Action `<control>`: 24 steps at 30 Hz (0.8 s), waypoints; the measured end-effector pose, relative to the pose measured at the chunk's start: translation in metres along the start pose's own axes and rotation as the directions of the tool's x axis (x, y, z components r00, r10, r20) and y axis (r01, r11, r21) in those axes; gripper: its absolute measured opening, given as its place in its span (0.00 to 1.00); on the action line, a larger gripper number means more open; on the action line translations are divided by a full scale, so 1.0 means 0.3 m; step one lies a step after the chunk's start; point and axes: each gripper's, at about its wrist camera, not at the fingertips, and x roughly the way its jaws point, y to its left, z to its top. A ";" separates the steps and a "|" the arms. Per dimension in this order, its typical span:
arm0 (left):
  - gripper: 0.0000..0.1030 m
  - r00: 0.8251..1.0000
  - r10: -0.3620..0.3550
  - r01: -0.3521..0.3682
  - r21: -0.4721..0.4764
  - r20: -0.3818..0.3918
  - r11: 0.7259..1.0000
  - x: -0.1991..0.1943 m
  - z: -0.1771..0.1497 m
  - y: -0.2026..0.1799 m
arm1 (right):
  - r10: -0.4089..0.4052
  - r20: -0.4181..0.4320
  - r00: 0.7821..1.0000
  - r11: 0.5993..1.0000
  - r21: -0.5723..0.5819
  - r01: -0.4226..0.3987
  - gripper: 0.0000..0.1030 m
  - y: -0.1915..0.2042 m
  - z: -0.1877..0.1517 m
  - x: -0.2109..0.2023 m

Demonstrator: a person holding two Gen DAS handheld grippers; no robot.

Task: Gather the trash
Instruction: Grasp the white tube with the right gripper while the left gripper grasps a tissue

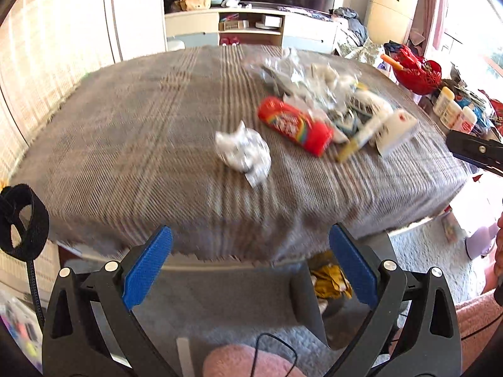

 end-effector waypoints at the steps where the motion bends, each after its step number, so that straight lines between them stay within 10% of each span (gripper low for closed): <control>1: 0.92 1.000 0.002 -0.002 0.007 0.005 1.000 0.000 0.017 0.003 | 0.013 -0.006 1.000 1.000 0.002 -0.013 0.83 0.016 0.014 0.015; 17: 0.91 0.999 -0.020 0.018 0.065 0.037 0.998 0.120 0.162 0.009 | 0.056 -0.090 0.994 0.995 0.083 -0.049 0.48 0.027 0.042 0.267; 24: 0.71 0.999 -0.054 0.053 0.072 0.004 0.996 0.197 0.181 0.000 | 0.067 -0.080 0.995 0.992 0.114 -0.058 0.41 0.008 0.049 0.320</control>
